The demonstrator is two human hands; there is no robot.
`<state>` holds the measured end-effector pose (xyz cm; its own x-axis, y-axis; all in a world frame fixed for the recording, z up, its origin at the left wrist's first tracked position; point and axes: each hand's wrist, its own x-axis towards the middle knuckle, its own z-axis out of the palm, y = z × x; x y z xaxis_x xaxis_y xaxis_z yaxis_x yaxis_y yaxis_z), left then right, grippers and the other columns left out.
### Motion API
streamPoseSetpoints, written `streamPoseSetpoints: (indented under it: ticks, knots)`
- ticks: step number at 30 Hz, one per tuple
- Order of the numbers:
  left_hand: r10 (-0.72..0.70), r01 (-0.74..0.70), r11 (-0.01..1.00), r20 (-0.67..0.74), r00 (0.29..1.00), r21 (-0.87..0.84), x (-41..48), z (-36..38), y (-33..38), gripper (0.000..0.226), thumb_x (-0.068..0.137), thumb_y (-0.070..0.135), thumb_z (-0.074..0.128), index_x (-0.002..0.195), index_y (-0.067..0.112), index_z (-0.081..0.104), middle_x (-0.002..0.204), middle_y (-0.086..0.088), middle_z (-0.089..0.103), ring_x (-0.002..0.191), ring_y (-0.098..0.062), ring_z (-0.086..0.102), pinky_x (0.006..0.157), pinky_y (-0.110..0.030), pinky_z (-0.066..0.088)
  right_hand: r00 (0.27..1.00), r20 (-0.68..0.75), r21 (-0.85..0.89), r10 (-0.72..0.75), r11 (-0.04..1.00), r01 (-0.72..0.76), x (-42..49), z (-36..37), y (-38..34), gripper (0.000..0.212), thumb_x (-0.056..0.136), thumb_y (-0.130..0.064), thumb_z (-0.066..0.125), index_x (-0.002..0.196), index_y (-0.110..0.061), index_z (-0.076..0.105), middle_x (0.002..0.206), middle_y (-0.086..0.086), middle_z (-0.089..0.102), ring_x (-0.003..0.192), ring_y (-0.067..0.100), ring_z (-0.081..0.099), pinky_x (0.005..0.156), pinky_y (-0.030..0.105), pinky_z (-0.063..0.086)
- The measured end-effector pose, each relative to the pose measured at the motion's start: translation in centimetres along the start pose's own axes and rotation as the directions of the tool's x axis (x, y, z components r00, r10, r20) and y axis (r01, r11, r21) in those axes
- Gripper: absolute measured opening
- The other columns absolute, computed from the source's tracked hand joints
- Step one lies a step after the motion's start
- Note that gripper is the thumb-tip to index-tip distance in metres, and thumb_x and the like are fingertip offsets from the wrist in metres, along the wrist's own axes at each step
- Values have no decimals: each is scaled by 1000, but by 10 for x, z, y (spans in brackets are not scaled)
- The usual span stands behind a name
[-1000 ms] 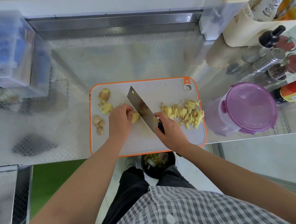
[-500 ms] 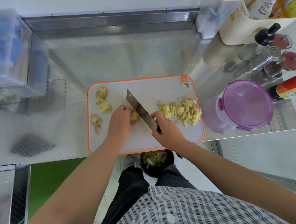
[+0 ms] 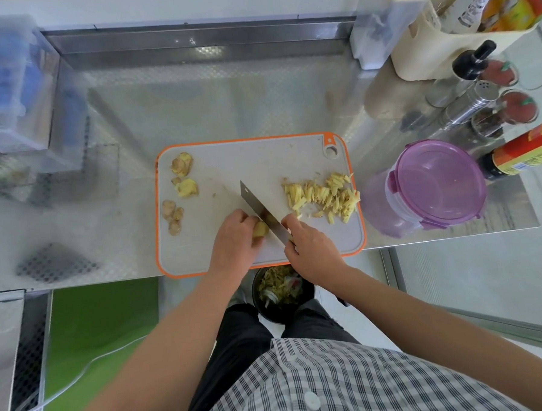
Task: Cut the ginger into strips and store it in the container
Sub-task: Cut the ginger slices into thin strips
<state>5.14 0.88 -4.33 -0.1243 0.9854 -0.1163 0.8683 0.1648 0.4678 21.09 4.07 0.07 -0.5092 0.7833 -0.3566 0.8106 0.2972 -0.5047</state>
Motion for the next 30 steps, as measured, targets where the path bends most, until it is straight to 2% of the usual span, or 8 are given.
streamPoseSetpoints:
  ticks: [5, 7, 9, 13, 17, 21, 25, 30]
  knots:
    - [-12, 9, 998, -46, 999, -56, -6, -4, 2, 57, 71, 21, 80, 121, 6, 57, 104, -11, 54, 92, -26, 55, 76, -35, 50, 999, -47, 12, 17, 1000, -17, -2, 2, 1, 24, 94, -11, 38, 118, -13, 40, 86, 4, 52, 68, 28, 50, 57, 34, 38]
    - [35, -41, 997, -98, 995, -59, -10, -5, 1, 51, 70, 19, 82, 113, 5, 59, 103, -12, 54, 89, -27, 56, 72, -34, 50, 997, -71, 30, 15, 999, -13, -3, 1, 1, 24, 94, -11, 39, 118, -12, 40, 81, 2, 49, 66, 27, 49, 56, 33, 35]
    - [95, -100, 994, -131, 987, -34, -12, -3, -1, 32, 69, 9, 81, 96, 5, 64, 93, -11, 56, 82, -28, 57, 68, -36, 52, 997, -73, 35, 2, 999, 0, -4, -1, -1, 24, 94, -11, 39, 118, -12, 40, 80, 2, 48, 65, 26, 48, 55, 32, 34]
    - [95, -102, 994, -139, 986, -43, -11, 2, -2, 15, 68, -1, 80, 77, 8, 71, 75, -7, 58, 68, -27, 56, 57, -33, 50, 998, -61, 20, -14, 1000, 15, -6, -5, -3, 25, 94, -10, 40, 119, -12, 40, 81, 1, 46, 66, 27, 47, 57, 33, 34]
    - [117, -116, 993, -123, 986, 12, -9, 0, -1, 14, 66, -2, 81, 71, 8, 72, 65, -7, 55, 61, -28, 53, 52, -32, 47, 996, -82, 17, -29, 999, 30, -7, -8, -5, 26, 93, -8, 40, 118, -10, 40, 78, 1, 45, 63, 27, 46, 54, 32, 31]
    - [128, -127, 992, -109, 986, 14, -7, 1, 0, 14, 66, -1, 80, 72, 9, 74, 64, -6, 56, 62, -28, 53, 51, -32, 47, 999, -22, -35, -32, 999, 32, -7, -9, -9, 23, 92, -8, 39, 114, -12, 37, 75, 1, 42, 61, 26, 44, 51, 32, 28]
    - [128, -128, 992, -102, 987, 11, -6, 1, 0, 15, 65, -4, 80, 69, 8, 72, 61, -7, 53, 60, -29, 51, 48, -32, 45, 999, 27, -103, -17, 995, 20, -4, -11, -13, 25, 91, -8, 38, 114, -13, 35, 79, 3, 45, 64, 26, 46, 54, 32, 32]
    - [152, -151, 988, -101, 983, 17, -6, 2, -2, 17, 64, -7, 80, 66, 7, 71, 60, -7, 53, 58, -28, 49, 45, -31, 43, 993, 117, -161, 27, 987, -8, 0, -11, -15, 25, 89, -5, 38, 112, -13, 33, 69, 1, 40, 63, 25, 46, 50, 31, 29]
